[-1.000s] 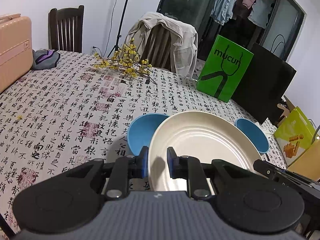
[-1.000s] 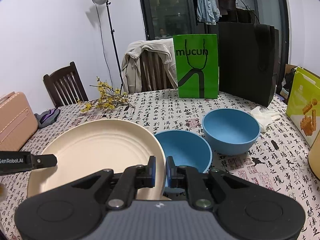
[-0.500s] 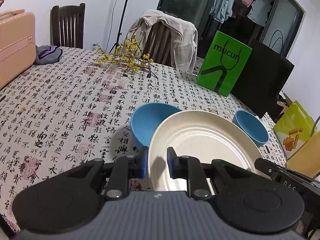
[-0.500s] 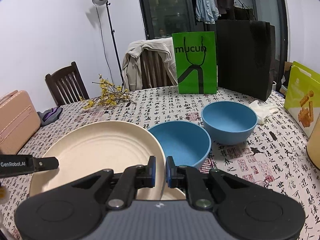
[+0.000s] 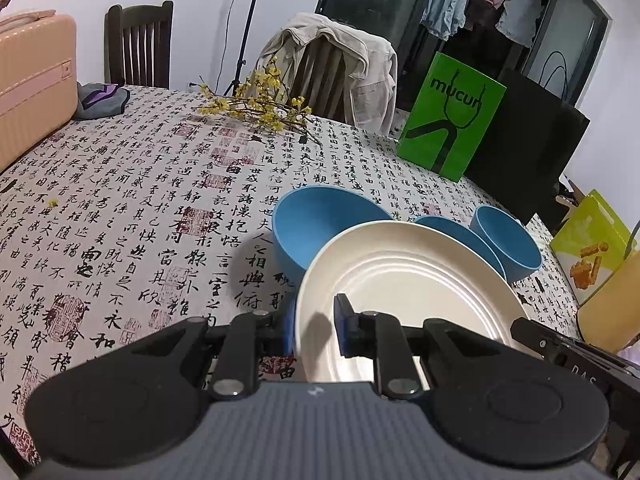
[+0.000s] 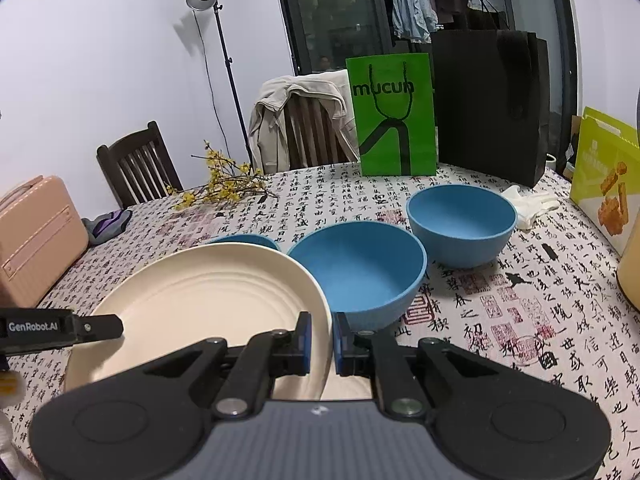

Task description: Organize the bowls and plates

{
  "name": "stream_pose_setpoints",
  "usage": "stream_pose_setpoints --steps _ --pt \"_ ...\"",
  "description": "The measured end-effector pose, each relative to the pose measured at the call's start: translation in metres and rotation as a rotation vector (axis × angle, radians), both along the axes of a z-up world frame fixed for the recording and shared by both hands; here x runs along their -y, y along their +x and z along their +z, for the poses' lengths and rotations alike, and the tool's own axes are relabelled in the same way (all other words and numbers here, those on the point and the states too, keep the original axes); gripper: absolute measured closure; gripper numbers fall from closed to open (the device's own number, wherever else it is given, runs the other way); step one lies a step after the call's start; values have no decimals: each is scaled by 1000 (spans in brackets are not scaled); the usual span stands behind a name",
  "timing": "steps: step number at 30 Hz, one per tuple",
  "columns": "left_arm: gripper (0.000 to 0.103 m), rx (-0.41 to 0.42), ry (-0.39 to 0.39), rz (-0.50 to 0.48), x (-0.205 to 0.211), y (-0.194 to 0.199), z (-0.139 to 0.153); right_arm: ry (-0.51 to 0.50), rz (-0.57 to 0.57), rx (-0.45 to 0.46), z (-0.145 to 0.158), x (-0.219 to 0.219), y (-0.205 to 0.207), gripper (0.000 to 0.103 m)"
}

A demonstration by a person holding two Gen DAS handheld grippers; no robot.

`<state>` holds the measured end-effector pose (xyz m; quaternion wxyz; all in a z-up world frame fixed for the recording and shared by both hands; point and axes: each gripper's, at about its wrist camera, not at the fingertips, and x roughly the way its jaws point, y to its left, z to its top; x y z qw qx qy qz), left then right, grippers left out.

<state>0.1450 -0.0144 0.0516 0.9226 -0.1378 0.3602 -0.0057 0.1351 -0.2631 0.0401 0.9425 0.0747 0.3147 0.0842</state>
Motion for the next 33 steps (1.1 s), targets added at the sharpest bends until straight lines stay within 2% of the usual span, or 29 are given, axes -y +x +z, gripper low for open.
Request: stream_pose_setpoints --steps 25,33 --pt "84 -41 -3 -49 17 -10 -28 12 -28 -12 -22 18 -22 92" --pt "84 -51 26 -62 26 -9 -38 13 -43 -19 -31 23 -25 92"
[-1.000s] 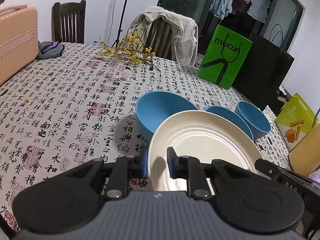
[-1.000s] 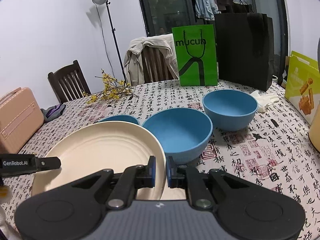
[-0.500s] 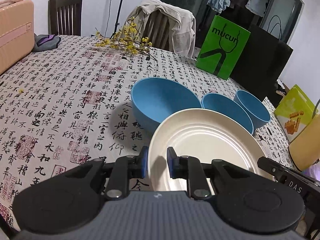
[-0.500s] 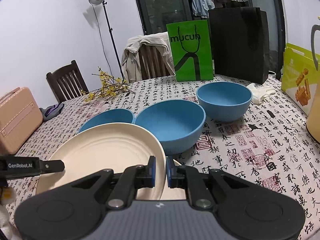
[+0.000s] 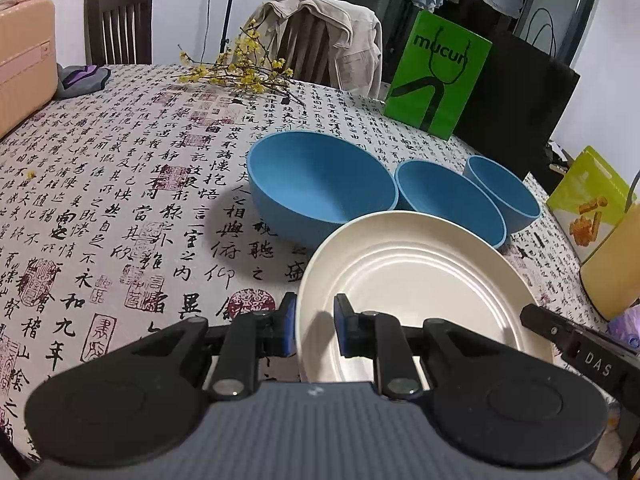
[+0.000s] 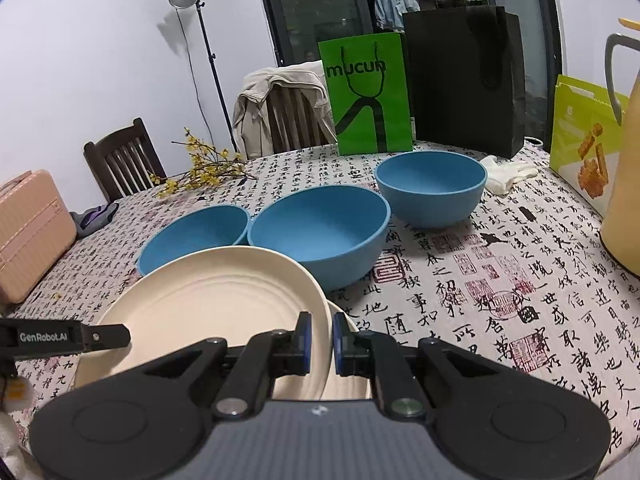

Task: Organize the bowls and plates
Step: 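Lower the cream plate onto the cloth in front of the bowls with both grippers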

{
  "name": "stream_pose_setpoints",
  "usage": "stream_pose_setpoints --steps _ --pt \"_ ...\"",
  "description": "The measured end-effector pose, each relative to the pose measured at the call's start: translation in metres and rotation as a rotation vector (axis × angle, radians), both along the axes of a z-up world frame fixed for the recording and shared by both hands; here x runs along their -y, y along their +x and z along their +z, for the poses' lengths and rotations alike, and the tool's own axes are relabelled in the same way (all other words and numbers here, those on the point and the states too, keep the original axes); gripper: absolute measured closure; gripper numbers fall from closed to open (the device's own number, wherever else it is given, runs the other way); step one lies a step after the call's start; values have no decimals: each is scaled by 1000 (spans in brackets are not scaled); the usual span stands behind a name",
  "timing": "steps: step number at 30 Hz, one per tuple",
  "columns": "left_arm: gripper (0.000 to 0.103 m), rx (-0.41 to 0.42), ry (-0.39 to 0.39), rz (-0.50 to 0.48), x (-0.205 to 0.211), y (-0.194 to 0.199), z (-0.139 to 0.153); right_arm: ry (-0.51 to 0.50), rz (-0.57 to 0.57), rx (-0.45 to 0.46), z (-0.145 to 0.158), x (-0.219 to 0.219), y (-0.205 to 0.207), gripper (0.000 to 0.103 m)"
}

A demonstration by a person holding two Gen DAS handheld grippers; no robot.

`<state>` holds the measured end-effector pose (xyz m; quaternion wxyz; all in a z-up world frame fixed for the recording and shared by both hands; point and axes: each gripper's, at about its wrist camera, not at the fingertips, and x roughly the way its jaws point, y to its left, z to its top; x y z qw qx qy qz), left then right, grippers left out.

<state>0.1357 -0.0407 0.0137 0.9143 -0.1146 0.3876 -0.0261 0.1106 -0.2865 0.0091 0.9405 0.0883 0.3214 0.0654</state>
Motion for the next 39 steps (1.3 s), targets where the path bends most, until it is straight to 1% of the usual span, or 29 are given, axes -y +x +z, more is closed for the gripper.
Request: stream_pose_setpoints --steps 7,15,24,32,39 --pt "84 -7 19 -10 5 0 -9 -5 -3 -10 -8 3 0 92" --pt "84 -20 49 -19 11 0 -19 -36 -6 -14 -13 0 -1 92" --pt "83 -6 101 -24 21 2 -26 -100 -12 -13 -20 -5 3 92" --pt "83 -7 138 -23 28 6 -37 -188 -10 -7 -30 -12 6 92" --pt "83 15 167 -26 32 7 -38 -226 -6 7 -36 -16 7 92"
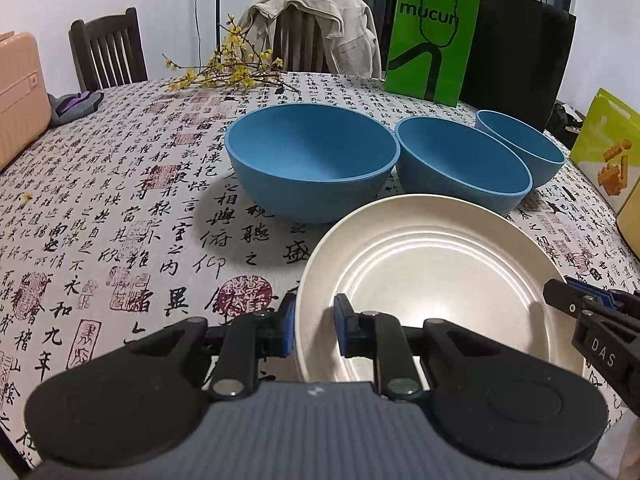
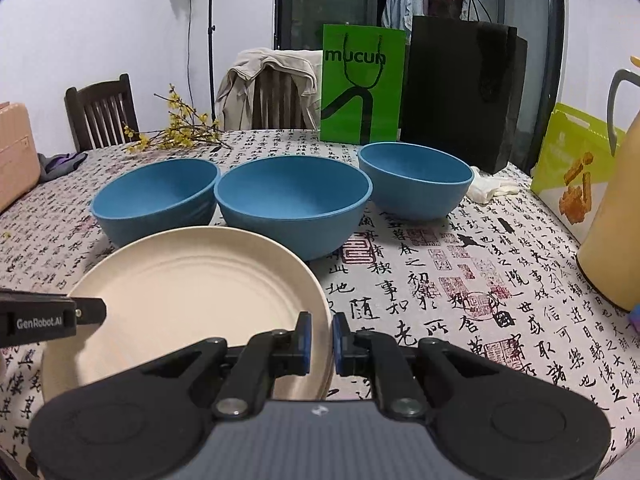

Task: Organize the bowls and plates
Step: 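Lower the cream plate onto the cloth in front of the bowls with both grippers, then open both grippers to release the cream plate rim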

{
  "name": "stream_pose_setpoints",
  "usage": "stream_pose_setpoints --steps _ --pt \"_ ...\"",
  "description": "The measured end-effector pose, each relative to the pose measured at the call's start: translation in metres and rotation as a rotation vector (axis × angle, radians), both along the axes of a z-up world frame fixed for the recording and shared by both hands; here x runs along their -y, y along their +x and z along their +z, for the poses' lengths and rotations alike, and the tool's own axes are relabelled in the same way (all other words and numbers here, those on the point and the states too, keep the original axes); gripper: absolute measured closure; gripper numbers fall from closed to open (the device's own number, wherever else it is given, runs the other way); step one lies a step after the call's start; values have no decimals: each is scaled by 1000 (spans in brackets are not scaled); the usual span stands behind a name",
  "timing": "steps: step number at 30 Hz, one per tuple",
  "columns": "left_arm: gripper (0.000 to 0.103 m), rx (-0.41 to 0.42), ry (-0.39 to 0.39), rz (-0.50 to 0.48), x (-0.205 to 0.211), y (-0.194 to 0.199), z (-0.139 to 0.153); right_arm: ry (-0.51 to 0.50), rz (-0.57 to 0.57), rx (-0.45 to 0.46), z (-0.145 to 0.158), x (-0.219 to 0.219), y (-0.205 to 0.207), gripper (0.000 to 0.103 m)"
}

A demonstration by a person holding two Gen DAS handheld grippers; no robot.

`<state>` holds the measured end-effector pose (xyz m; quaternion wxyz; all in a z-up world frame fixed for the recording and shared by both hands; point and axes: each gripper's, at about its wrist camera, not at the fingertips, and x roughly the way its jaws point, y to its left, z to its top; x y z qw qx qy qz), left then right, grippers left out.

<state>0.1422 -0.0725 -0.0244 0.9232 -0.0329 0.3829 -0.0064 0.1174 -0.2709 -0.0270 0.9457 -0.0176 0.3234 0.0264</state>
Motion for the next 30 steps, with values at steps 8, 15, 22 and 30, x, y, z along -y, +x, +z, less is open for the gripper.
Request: stream_pose_setpoints --steps 8,15,22,30 --pt "79 37 -1 -3 -3 0 0 53 17 9 0 7 -1 89" --pt "25 150 -32 6 -22 -12 13 145 17 82 4 21 -15 52" --pt "0 285 -87 -10 -49 -39 17 182 5 196 4 26 -46 3" --pt "0 358 -103 -19 -71 -54 11 161 16 270 7 15 -66 0"
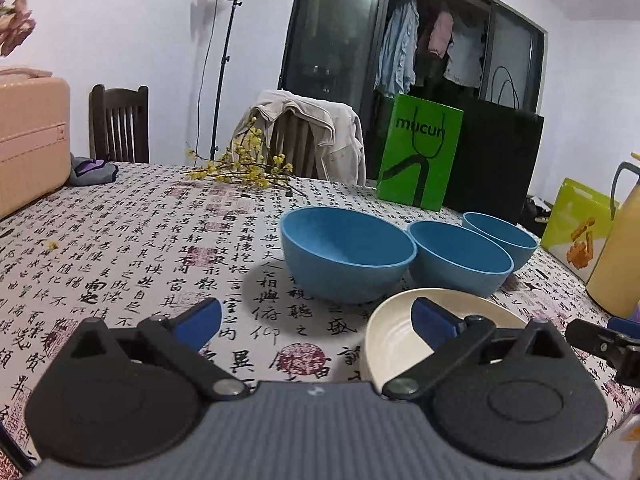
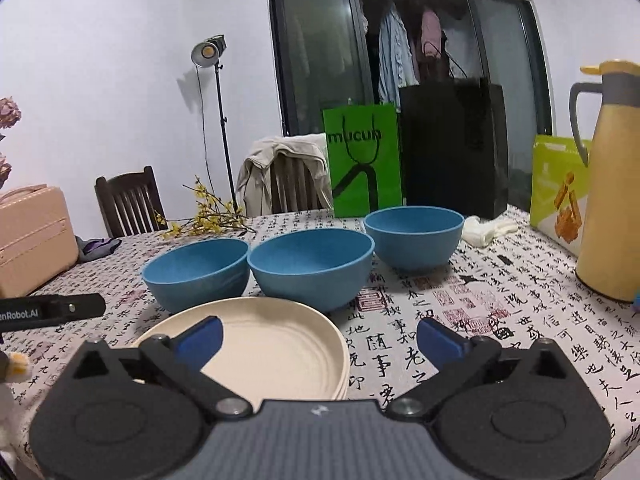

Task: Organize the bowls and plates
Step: 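Open both grippers to release the cream plate rim, then move both grippers past the plate to the rim of a blue bowl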

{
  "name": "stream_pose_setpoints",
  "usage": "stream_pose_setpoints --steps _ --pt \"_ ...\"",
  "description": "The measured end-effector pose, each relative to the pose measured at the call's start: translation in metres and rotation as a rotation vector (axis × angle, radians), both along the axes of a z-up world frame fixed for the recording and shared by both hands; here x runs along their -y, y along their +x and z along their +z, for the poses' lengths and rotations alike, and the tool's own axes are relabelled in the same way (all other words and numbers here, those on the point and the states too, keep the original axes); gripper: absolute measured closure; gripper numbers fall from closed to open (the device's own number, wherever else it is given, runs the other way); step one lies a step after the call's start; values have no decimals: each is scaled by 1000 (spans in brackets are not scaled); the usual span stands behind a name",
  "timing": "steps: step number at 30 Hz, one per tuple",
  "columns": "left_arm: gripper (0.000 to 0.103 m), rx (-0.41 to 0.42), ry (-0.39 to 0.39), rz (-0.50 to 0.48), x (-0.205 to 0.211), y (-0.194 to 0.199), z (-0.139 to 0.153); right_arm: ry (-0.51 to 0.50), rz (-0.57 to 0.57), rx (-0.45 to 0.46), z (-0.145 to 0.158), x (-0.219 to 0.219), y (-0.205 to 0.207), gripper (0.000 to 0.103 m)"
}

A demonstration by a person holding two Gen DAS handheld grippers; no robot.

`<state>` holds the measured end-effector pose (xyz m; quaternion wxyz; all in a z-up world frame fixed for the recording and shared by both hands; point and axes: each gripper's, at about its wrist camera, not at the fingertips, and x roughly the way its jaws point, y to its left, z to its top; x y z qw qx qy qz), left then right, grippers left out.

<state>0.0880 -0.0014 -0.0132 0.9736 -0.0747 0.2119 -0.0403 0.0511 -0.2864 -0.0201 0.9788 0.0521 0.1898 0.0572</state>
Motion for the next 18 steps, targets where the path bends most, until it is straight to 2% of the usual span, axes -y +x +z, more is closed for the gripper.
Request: stream_pose_setpoints --steps 8,13,18 --pt "0 20 -39 -5 -26 0 -10 11 5 9 -3 0 5 0" --pt "0 34 -21 12 -38 6 -18 23 8 16 -7 4 14 0" --pt "0 29 -43 12 -47 18 -22 40 -4 8 -14 12 28 0"
